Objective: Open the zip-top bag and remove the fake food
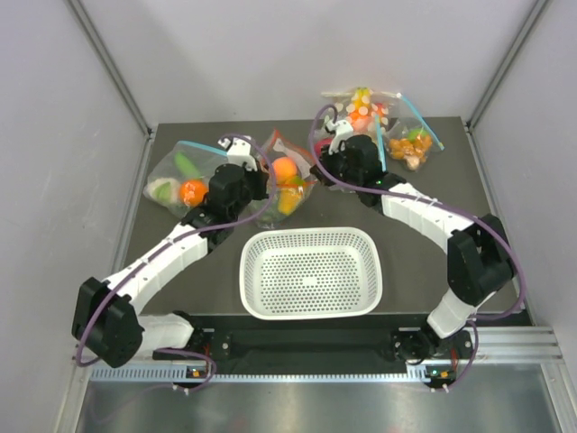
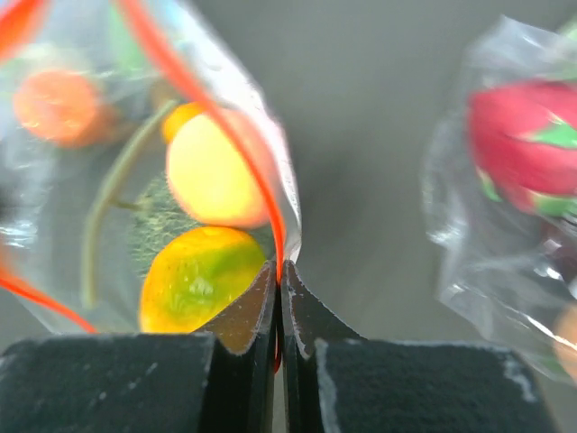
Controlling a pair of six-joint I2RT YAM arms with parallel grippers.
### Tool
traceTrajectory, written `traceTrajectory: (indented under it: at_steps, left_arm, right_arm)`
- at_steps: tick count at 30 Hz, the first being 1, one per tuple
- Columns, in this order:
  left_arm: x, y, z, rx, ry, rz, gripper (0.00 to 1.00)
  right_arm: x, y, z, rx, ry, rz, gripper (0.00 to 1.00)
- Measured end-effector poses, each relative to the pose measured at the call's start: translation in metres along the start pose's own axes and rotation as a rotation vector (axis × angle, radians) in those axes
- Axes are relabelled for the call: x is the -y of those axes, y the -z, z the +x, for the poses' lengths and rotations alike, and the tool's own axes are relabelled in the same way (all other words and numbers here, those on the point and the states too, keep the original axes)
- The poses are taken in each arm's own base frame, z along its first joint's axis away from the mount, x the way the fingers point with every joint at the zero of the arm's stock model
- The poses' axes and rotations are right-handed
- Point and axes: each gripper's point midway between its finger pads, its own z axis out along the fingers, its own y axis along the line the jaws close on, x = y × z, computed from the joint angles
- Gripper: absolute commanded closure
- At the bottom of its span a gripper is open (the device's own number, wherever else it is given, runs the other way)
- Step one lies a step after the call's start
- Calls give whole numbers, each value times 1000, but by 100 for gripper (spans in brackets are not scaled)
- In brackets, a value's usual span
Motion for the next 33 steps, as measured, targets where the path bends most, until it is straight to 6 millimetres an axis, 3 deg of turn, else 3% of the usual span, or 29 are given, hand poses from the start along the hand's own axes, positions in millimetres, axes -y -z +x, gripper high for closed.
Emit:
traceTrajectory:
  at_steps: [4,10,12,13,16,18,23,27,30,33]
  left_arm:
    - [-4,8,-10,22,-2,-25,100]
    - [-1,10,-6,5,4,-17,100]
    - [2,10,-4,-2,7,0,100]
    - [4,9,-2,-8,10,9,100]
    - [7,3,7,-35,16,29,100]
    - [10,0,14,-53,26,42,100]
    - [13,-5,24,-74,47,62,100]
    - [17,-6,24,-74,62,79,100]
    - [18,-6,24,-72,68,84,100]
    - [18,-6,24,-72,74,85,100]
  right_arm:
    - [30,4,1,-4,-44,63,100]
    - [31,4,2,-5,-53,61,97]
    - [31,4,3,-9,-50,56,88]
    - [31,4,4,-12,-47,53,71]
    - [32,5,4,-19,-27,43,48]
    - [30,9,4,-28,-5,31,38]
    - [11,32,-14,6,67,-13,34]
    - [-18,50,-34,63,103,-89,34]
    - [-36,52,-31,62,106,-160,34]
    - [-44,44,-16,18,82,-215,34]
